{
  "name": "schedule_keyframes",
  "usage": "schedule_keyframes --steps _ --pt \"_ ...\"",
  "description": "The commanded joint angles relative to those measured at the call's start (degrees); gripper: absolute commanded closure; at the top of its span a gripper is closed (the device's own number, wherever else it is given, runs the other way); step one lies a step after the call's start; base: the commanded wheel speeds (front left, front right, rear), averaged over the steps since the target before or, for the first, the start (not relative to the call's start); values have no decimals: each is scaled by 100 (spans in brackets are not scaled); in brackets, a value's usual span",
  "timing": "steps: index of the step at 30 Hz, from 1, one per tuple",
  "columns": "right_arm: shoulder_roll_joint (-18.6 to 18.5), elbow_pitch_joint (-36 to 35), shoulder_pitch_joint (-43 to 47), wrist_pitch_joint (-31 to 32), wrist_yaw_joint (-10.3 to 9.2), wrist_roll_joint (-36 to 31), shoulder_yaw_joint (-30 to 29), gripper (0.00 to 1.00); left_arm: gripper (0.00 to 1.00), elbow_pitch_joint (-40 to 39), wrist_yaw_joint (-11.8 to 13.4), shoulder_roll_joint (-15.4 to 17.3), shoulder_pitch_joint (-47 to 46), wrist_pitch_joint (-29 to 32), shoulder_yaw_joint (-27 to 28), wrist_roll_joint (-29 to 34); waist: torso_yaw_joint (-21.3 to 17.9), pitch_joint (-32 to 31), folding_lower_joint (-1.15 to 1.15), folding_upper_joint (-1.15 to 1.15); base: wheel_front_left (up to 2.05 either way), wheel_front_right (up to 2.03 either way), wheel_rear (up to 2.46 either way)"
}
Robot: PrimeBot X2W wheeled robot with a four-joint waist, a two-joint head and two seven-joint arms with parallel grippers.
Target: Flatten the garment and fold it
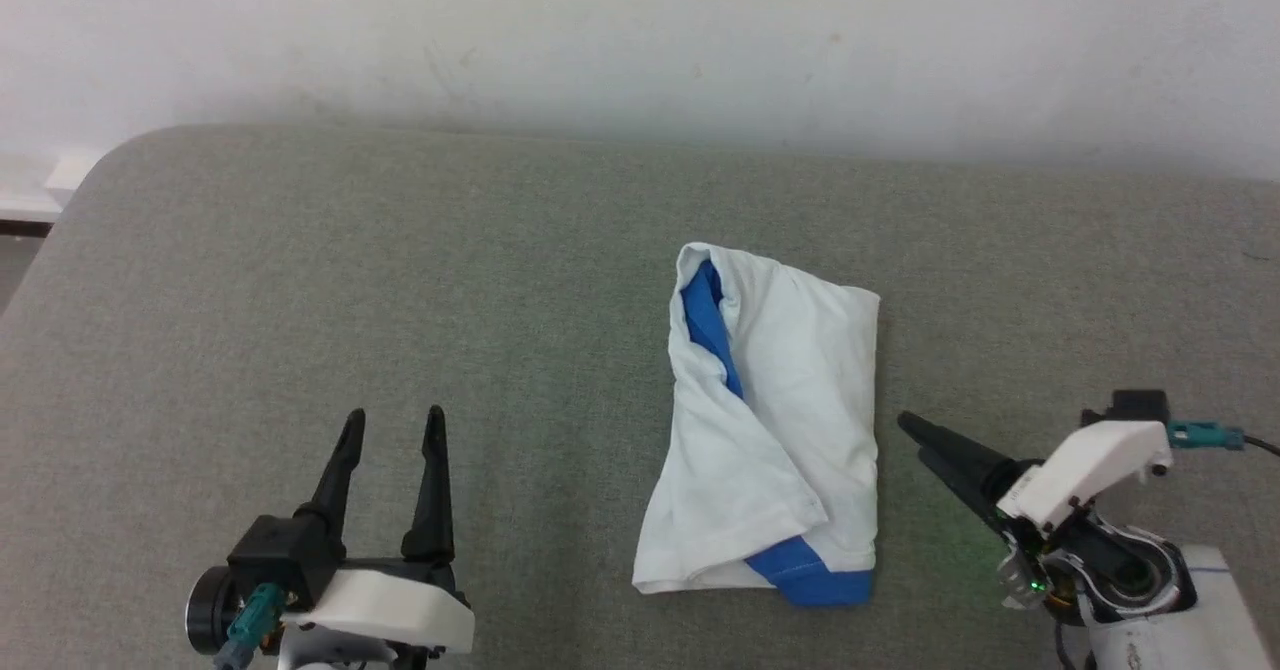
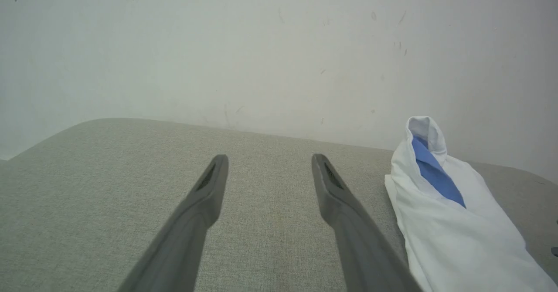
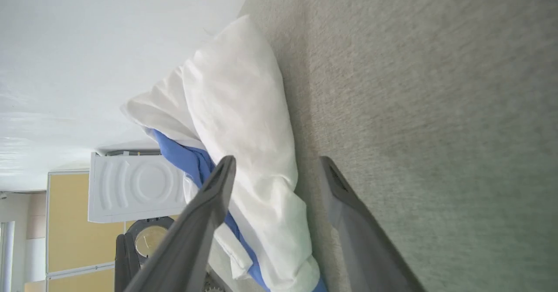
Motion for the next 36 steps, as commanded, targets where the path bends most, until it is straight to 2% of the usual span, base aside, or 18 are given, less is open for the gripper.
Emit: schedule_keyframes --steps 1,7,8,9,10,14,18,24,28,32,36 --pt "24 190 -180 16 -3 87 167 0 0 21 -16 -20 -65 -27 -19 -46 137 84 0 0 0 0 0" --pt "29 936 -698 1 -3 399 831 0 0 28 1 -29 -154 -27 -61 -91 289 179 0 0 0 0 0" --pt "30 1029 -758 -20 -3 391 915 51 0 25 4 -30 -168 -27 -62 -85 306 191 0 0 0 0 0" --pt "30 1094 -808 -46 -3 392 983 93 0 24 5 -30 -179 -27 -64 -79 319 198 0 0 0 0 0" --pt "30 1136 -848 -88 -3 399 1035 100 0 23 7 -31 -186 -27 -64 -74 329 201 0 0 0 0 0" --pt "-85 1105 -918 -249 -3 315 1311 100 0 24 33 -32 -171 -27 -33 -67 301 178 0 0 0 0 0" --pt "-404 700 -899 -442 -3 -27 1900 100 0 33 55 -32 -115 -27 -30 -72 171 103 0 0 0 0 0" --pt "-1255 -343 -845 -709 -3 -959 3209 100 0 -11 45 -33 -69 -27 7 -35 -242 35 0 0 0 0 0" --pt "-1946 -917 -811 -666 -3 -1528 3815 100 0 -79 66 -33 -33 -27 42 -60 -674 53 0 0 0 0 0" --pt "-2513 -1258 -769 -531 -3 -1914 4029 100 0 -155 92 -33 -35 -27 45 -78 -1176 155 0 0 0 0 0" --pt "-3058 -1307 -775 -395 -3 -2367 4020 100 0 -252 88 -33 -116 -27 34 -14 -1636 388 0 0 0 0 0"
